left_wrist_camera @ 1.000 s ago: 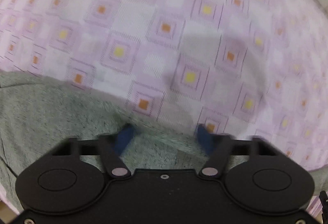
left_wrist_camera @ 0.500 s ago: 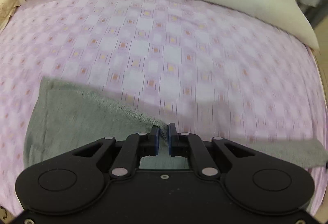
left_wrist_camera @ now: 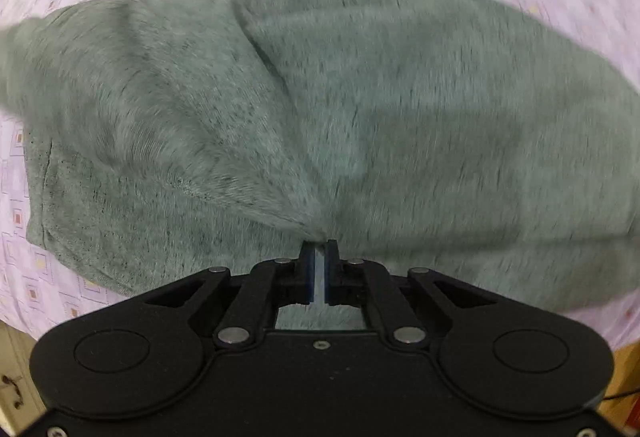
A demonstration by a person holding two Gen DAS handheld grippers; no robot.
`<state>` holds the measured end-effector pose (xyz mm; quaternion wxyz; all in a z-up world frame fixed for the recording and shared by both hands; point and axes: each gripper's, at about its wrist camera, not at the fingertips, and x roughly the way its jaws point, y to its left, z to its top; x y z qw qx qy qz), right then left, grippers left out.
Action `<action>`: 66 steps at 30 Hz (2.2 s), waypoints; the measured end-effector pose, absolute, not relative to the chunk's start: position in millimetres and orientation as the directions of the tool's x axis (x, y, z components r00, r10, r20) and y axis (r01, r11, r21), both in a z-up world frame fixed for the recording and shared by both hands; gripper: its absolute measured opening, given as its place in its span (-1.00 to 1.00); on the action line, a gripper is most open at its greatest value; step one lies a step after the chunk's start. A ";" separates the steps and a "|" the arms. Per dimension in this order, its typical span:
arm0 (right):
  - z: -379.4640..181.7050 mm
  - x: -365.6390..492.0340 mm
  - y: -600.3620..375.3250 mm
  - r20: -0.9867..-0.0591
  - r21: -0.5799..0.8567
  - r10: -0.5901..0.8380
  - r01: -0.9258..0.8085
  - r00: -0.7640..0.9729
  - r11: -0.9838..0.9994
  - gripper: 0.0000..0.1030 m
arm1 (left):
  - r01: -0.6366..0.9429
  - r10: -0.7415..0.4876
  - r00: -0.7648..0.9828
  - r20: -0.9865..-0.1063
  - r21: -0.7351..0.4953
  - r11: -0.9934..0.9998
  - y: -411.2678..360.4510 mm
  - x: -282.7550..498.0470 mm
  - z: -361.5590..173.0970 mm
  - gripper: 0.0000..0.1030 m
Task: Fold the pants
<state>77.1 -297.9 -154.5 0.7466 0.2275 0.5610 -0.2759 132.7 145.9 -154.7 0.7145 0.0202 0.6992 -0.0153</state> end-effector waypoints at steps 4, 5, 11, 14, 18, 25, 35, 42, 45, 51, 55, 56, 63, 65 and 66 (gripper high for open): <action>-153.5 63.8 -290.2 -0.958 0.013 -0.180 0.663 0.223 0.749 -0.93 | 0.095 -0.010 0.008 -1.000 -0.010 0.995 144.3 128.5 -159.1 -0.92; -152.9 61.1 -288.4 -0.958 0.014 -0.179 0.662 0.223 0.749 -0.89 | 0.108 -0.008 0.006 -1.000 -0.007 0.994 143.6 126.2 -160.7 -0.92; -126.4 53.5 -282.0 -0.890 0.060 -0.242 0.626 0.386 0.778 -0.32 | 0.095 -0.071 0.022 -0.997 -0.068 0.993 150.2 123.3 -159.0 -0.70; -132.4 64.2 -298.9 -0.893 0.138 -0.181 0.635 0.412 0.760 -0.30 | 0.093 -0.070 0.073 -0.995 -0.063 0.994 155.6 118.9 -144.9 -0.68; -149.2 85.8 -320.4 -0.902 0.210 -0.103 0.635 0.419 0.743 -0.30 | 0.094 -0.024 0.122 -0.992 -0.012 0.995 153.5 109.7 -130.3 -0.46; -179.0 115.8 -362.4 -0.888 0.370 0.044 0.656 0.457 0.657 -0.25 | 0.024 0.027 0.125 -0.992 0.031 0.999 143.7 85.8 -128.3 -0.46; -119.1 79.3 -365.3 -0.792 0.268 -0.128 0.527 0.598 0.806 -0.83 | -0.008 0.039 0.135 -0.990 0.038 0.999 116.5 54.5 -136.4 -0.39; -179.8 48.5 -379.9 -0.919 0.157 -0.089 0.562 0.385 0.812 -0.83 | -0.100 0.025 0.142 -0.990 0.010 0.995 119.6 54.5 -136.1 -0.28; -176.8 52.0 -380.5 -0.912 0.165 -0.085 0.550 0.401 0.819 -0.83 | -0.155 0.046 0.155 -0.987 0.022 0.988 133.6 55.0 -132.8 -0.26; -167.3 53.1 -378.9 -0.907 0.168 -0.090 0.549 0.412 0.819 -0.82 | -0.250 0.027 0.177 -0.984 -0.018 0.968 172.6 69.1 -133.6 0.00; -167.0 51.3 -377.7 -0.911 0.145 -0.114 0.568 0.396 0.810 -0.82 | -0.268 0.047 0.203 -0.978 -0.010 0.963 195.1 85.3 -139.4 0.01; -167.1 52.0 -376.1 -0.912 0.138 -0.121 0.572 0.391 0.809 -0.82 | -0.272 0.052 0.209 -0.977 -0.006 0.962 202.3 90.5 -141.4 0.01; -164.9 57.3 -368.3 -0.918 0.083 -0.176 0.607 0.356 0.790 -0.82 | -0.317 0.048 0.201 -0.978 -0.019 0.948 249.7 122.7 -165.8 0.08; -162.2 57.4 -364.9 -0.918 0.071 -0.191 0.617 0.348 0.784 -0.82 | -0.340 0.016 0.204 -0.979 -0.055 0.939 260.7 129.4 -171.4 0.08; -160.7 57.5 -362.5 -0.918 0.062 -0.199 0.620 0.343 0.782 -0.82 | -0.351 0.005 0.209 -0.978 -0.071 0.934 264.7 132.3 -173.1 0.09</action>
